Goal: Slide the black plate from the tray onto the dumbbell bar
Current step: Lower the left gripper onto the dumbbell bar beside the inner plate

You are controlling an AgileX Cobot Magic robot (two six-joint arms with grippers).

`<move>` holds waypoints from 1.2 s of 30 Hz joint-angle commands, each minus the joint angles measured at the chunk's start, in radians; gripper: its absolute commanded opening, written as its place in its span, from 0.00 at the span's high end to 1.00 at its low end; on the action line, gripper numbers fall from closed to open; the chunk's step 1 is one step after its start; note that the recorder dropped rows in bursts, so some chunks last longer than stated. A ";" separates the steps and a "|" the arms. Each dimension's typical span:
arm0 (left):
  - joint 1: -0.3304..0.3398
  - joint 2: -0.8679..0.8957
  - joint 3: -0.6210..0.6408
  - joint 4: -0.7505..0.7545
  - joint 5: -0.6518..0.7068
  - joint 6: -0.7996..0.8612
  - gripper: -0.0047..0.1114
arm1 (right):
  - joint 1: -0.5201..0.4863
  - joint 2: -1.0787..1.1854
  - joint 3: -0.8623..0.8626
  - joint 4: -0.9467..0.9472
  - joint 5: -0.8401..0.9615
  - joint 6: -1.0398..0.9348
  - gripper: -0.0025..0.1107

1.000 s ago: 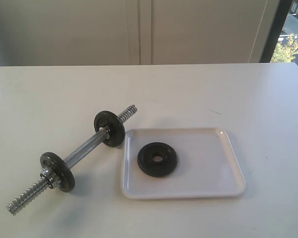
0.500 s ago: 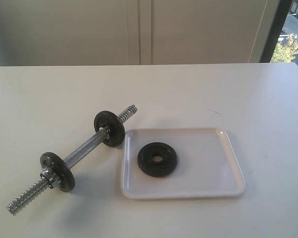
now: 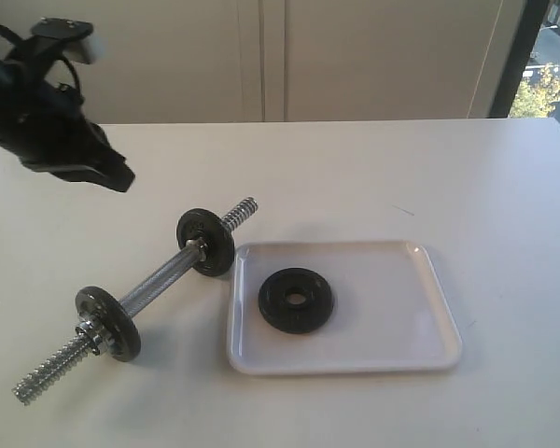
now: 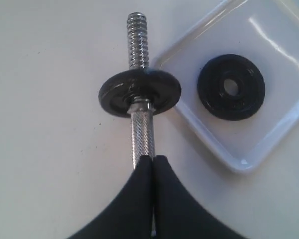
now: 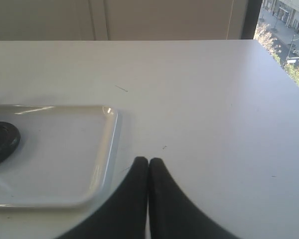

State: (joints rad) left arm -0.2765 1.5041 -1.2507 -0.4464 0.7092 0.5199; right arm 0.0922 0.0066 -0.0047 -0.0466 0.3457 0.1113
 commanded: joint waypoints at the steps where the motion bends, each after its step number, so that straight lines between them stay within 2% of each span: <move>1: -0.074 0.124 -0.062 0.004 -0.046 0.007 0.96 | -0.003 -0.007 0.005 -0.002 -0.004 -0.002 0.98; 6: -0.106 0.237 -0.097 0.046 -0.092 0.000 0.96 | -0.003 -0.007 0.005 -0.002 -0.004 -0.002 0.98; 12: -0.107 0.286 -0.097 0.076 -0.117 0.005 0.93 | -0.003 -0.007 0.005 -0.002 -0.004 -0.002 0.98; 14: -0.107 0.293 -0.097 0.081 -0.117 0.012 0.81 | -0.003 -0.007 0.005 -0.002 -0.004 -0.002 0.98; 15: -0.107 0.293 -0.097 0.081 -0.108 0.020 0.68 | -0.003 -0.007 0.005 -0.002 -0.004 -0.002 0.98; 17: -0.107 0.295 -0.097 0.081 -0.081 0.057 0.52 | -0.003 -0.007 0.005 -0.002 -0.004 -0.002 0.98; 18: -0.107 0.297 -0.097 0.081 -0.076 0.063 0.50 | -0.003 -0.007 0.005 -0.002 -0.004 -0.002 0.98; 20: -0.107 0.307 -0.097 0.081 -0.059 0.063 0.49 | -0.003 -0.007 0.005 -0.002 -0.004 -0.002 0.98; 25: -0.155 0.336 -0.097 0.118 -0.053 0.064 0.49 | -0.003 -0.007 0.005 -0.002 -0.004 -0.002 0.98; 31: -0.155 0.374 -0.097 0.148 -0.058 0.005 0.40 | -0.003 -0.007 0.005 -0.002 -0.004 -0.002 0.98; 36: -0.155 0.405 -0.097 0.148 -0.058 0.003 0.40 | -0.003 -0.007 0.005 -0.002 -0.004 -0.002 0.98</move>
State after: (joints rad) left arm -0.4286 1.9028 -1.3464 -0.2950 0.6355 0.5319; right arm 0.0922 0.0066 -0.0047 -0.0466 0.3457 0.1113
